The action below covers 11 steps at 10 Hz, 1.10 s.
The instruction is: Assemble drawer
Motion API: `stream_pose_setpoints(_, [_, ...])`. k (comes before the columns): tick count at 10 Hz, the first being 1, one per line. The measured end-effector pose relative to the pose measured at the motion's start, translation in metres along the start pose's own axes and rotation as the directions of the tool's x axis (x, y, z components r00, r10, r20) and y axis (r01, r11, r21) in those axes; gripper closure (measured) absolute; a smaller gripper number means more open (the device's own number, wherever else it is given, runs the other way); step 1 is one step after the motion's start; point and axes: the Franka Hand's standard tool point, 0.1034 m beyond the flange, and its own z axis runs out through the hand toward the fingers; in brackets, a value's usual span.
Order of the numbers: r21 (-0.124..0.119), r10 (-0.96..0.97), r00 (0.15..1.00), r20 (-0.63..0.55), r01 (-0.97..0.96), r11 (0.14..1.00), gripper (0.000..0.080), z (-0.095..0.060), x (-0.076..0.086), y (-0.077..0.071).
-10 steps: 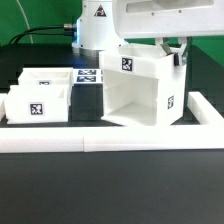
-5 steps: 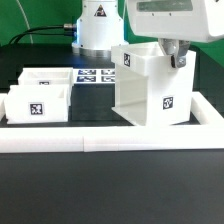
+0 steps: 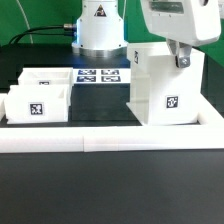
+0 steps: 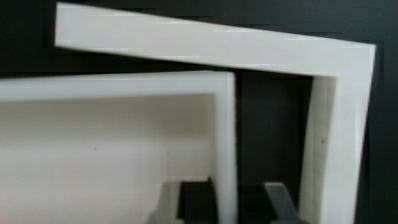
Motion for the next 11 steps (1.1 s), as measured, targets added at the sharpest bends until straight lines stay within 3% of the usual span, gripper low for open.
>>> stream_pose_setpoints(1, [-0.003,-0.022,1.0,-0.001,0.022,1.0,0.0757,0.0,0.001,-0.002])
stream_pose_setpoints(8, [0.041,-0.053,0.999,0.008,0.053,0.998,0.0756,0.004,-0.003,-0.046])
stream_pose_setpoints(11, [0.049,-0.08,0.997,0.008,0.079,0.996,0.0756,0.005,-0.002,-0.059])
